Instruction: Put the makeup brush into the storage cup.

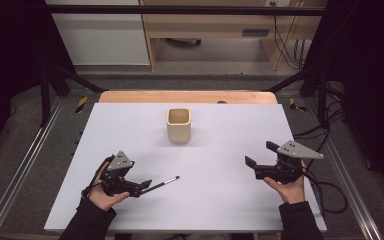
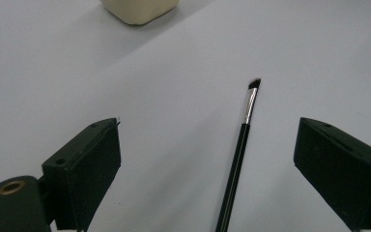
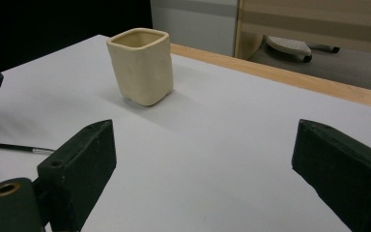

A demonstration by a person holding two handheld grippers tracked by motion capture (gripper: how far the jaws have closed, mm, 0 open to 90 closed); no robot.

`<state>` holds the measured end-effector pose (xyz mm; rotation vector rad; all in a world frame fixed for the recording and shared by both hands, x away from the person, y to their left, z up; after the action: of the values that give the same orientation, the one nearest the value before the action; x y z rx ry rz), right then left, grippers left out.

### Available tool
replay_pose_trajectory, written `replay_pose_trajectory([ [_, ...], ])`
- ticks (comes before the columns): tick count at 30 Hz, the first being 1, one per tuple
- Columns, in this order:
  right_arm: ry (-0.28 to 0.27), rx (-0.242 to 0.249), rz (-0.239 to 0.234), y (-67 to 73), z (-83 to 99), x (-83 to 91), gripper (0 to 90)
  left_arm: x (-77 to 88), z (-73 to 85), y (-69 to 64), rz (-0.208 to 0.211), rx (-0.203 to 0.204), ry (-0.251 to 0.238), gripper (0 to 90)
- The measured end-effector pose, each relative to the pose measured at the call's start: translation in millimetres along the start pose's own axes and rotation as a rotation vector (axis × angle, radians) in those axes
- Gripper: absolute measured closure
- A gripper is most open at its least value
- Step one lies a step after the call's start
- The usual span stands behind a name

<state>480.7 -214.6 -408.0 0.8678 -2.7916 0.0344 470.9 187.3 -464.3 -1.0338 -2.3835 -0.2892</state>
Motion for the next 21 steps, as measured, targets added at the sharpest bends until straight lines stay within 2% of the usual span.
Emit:
replay_pose_trajectory([
  [6, 0.008, -0.002, 0.003, 0.5, 0.9, -1.0, 8.8, -6.6, -0.1, -2.1, 0.005, -0.018, 0.062, 10.0],
  [13, 0.014, 0.004, 0.002, 0.4, 1.5, -2.2, 8.8, -11.3, -2.4, -6.9, 0.015, -0.049, 0.101, 11.4],
  [21, 0.024, 0.006, 0.001, 0.6, 2.5, -2.7, 8.8, -16.9, -5.0, -11.9, 0.033, -0.064, 0.14, 12.3],
])
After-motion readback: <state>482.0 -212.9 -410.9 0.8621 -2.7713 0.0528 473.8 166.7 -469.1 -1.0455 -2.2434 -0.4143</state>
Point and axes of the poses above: each handheld gripper's, and its own axes: x roughly backward along the jaws, z roughly out of its underside, y roughly to its left, the point moved 6 cm from there along -x, roughly forward along the jaws, and after that the axes turned 9 degrees about -y, right-handed, at the moved point
